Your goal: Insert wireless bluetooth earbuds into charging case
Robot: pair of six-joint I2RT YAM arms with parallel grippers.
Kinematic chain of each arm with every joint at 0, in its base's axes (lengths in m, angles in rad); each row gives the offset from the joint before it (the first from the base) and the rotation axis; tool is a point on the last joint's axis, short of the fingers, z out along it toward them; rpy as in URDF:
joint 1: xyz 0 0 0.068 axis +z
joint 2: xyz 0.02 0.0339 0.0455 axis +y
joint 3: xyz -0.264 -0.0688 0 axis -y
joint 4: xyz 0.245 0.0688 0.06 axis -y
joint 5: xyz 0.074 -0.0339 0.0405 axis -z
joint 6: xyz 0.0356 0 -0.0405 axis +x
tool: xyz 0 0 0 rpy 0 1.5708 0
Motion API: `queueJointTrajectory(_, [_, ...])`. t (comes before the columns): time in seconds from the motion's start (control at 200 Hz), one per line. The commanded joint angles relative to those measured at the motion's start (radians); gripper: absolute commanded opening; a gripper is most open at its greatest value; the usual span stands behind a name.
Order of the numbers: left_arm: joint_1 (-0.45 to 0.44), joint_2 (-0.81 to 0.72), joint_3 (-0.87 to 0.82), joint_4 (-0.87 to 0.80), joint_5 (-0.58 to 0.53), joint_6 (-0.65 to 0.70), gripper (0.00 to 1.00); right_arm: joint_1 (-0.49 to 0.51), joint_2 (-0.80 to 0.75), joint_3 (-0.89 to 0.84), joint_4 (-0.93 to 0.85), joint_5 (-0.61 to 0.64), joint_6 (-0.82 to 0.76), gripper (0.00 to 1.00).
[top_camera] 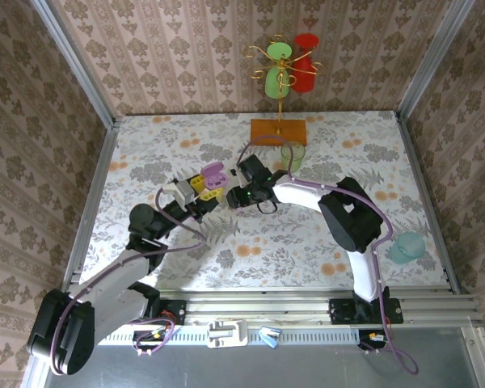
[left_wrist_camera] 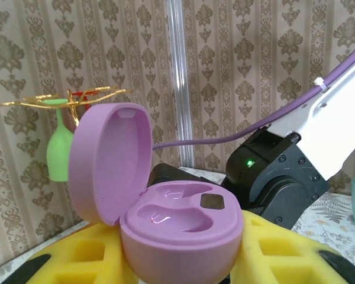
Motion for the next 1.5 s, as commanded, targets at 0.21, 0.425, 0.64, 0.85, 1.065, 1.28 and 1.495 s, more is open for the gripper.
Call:
queueJointTrajectory(0.21, [0.006, -0.106, 0.0, -0.065, -0.115, 0.011, 0.15, 0.068, 0.006, 0.116, -0.253, 0.26, -0.077, 0.39])
queueJointTrajectory(0.425, [0.007, -0.155, 0.014, -0.134, -0.143, 0.032, 0.15, 0.135, 0.066, 0.214, -0.399, 0.405, -0.072, 0.38])
queueJointTrajectory(0.64, [0.006, -0.183, 0.021, -0.143, -0.151, 0.027, 0.15, 0.164, 0.117, 0.267, -0.442, 0.442, -0.072, 0.34])
queueJointTrajectory(0.85, [0.007, -0.202, 0.021, -0.161, -0.157, 0.032, 0.15, 0.178, 0.155, 0.313, -0.482, 0.497, -0.091, 0.31])
queueJointTrajectory(1.065, [0.006, -0.202, 0.016, -0.163, -0.161, 0.039, 0.15, 0.185, 0.184, 0.348, -0.507, 0.522, -0.106, 0.31])
queueJointTrajectory(1.28, [0.006, -0.201, 0.016, -0.17, -0.159, 0.045, 0.15, 0.188, 0.217, 0.39, -0.522, 0.521, -0.116, 0.29])
queueJointTrajectory(1.495, [0.006, -0.2, 0.017, -0.175, -0.159, 0.05, 0.15, 0.19, 0.244, 0.408, -0.533, 0.528, -0.126, 0.28])
